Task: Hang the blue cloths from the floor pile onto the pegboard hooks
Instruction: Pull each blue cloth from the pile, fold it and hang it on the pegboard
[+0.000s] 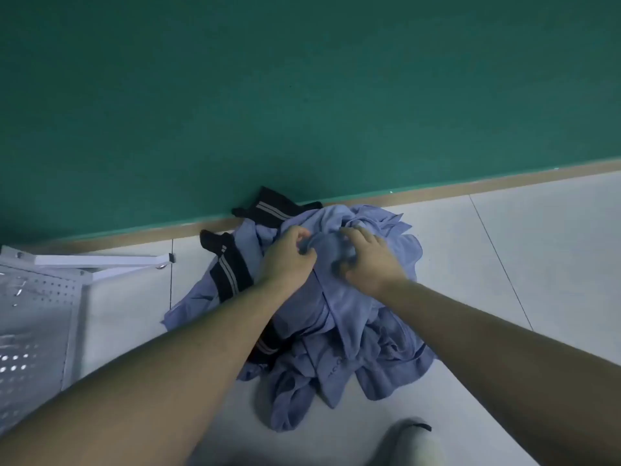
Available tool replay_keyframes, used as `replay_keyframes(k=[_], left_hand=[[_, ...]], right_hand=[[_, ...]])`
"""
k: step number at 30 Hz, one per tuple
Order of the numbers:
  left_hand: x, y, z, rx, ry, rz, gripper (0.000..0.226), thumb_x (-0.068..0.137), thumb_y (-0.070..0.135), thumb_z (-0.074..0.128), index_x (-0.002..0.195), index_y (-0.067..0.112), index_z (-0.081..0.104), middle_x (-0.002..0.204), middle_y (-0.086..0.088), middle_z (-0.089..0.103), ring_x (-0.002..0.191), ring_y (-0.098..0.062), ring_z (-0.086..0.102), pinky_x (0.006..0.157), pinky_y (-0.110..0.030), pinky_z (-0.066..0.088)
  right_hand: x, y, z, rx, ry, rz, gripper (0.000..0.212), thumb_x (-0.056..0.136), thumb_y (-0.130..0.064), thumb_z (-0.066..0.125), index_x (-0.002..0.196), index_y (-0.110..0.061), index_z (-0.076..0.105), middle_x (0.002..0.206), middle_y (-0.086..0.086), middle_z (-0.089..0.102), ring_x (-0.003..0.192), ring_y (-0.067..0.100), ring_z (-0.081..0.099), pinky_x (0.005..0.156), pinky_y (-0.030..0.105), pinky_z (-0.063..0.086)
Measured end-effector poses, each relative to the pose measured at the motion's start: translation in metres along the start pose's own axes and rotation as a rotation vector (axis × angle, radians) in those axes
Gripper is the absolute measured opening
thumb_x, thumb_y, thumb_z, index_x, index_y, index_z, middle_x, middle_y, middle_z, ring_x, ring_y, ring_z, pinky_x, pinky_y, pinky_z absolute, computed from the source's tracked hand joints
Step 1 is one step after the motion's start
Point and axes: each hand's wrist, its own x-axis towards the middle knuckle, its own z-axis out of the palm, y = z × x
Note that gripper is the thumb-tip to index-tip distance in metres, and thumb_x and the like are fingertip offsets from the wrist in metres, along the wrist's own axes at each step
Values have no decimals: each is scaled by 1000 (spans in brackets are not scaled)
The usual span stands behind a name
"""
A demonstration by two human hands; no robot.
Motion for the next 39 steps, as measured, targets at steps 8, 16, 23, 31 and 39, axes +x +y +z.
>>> replay_keyframes(k=[8,16,23,31,39], left_hand=[[32,3,32,14,25,-128,28,94,23,62,68,14,56,71,-4,59,78,-27,60,65,-34,43],[-19,30,15,-326,62,-155,14,103,28,52,102,18,62,89,5,64,82,-10,59,65,-24,45],[-88,78,-32,-226,-24,76,22,105,25,45,83,28,45,77,5,51,70,-11,48,64,-30,36],[-165,152,-113,-306,-90,333,16,105,19,49,90,24,54,79,-7,52,70,-13,44,69,-24,38],[-244,217,-198,-219,85,523,23,99,6,56,89,26,60,92,8,62,78,7,53,80,-9,40]], right_hand=[[-2,31,24,-20,-115,49,54,94,-30,57,146,-29,40,120,5,65,112,29,59,93,39,50],[-47,21,-8,-41,-128,-147,31,96,-28,58,127,-26,56,95,-11,56,83,12,51,73,25,38],[-113,-7,-70,86,-175,-214,22,93,-24,60,110,-36,68,93,-16,67,81,3,61,82,25,52],[-175,-58,-140,386,115,-287,48,82,-34,71,124,-42,48,123,-26,53,109,-11,51,93,10,38],[-238,-145,-213,670,161,-442,22,100,-4,56,83,-15,48,81,7,68,78,11,64,80,24,49]])
